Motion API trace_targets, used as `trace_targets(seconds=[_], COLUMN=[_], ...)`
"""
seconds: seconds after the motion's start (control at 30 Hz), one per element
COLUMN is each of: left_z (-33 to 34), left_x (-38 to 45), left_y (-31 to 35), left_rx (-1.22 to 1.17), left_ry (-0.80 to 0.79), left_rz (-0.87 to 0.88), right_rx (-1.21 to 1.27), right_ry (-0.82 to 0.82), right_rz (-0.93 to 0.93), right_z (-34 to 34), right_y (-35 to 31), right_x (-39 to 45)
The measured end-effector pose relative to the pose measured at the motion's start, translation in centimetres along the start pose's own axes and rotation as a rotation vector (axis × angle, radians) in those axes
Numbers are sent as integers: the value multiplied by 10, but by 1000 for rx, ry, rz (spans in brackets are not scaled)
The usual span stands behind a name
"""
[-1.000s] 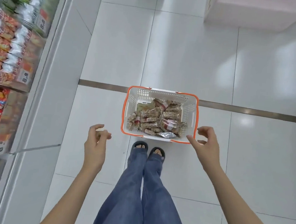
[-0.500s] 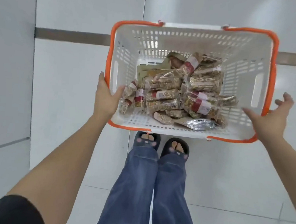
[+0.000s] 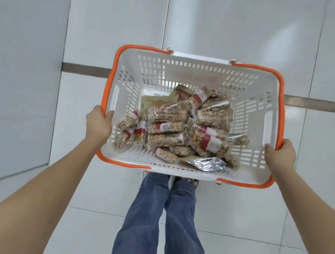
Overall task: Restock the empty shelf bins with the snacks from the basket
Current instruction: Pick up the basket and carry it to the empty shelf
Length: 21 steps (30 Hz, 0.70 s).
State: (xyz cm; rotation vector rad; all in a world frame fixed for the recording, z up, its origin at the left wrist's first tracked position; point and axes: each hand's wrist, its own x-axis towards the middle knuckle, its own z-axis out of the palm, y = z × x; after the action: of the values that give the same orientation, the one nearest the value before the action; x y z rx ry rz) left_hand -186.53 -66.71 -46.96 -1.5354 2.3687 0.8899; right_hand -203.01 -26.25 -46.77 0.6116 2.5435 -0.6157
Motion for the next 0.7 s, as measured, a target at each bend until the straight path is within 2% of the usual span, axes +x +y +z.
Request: trace_targets(seconds=[0.13,0.33,0.47,0.57,0.7], left_z=[-136,-297,-351,-381,-423], left_x=[-51,-105,-86,-55,9], left_y=[54,110,144,175,230], left_rx=[37,-6,-74,-107,-116], left_ry=[55,231,277,341,337], left_rz=[50,91,82,111,178], right_rx=[67,173,207,256,295], right_ry=[-33,1,37,52,103], right_rz=[17,-239,-343,-392,-419], right_z=[-99,-232,-271,-280,-280], right_y=[-51,-152,-230,-287,-369], right_x=[-78,-149,-152,-137,-111])
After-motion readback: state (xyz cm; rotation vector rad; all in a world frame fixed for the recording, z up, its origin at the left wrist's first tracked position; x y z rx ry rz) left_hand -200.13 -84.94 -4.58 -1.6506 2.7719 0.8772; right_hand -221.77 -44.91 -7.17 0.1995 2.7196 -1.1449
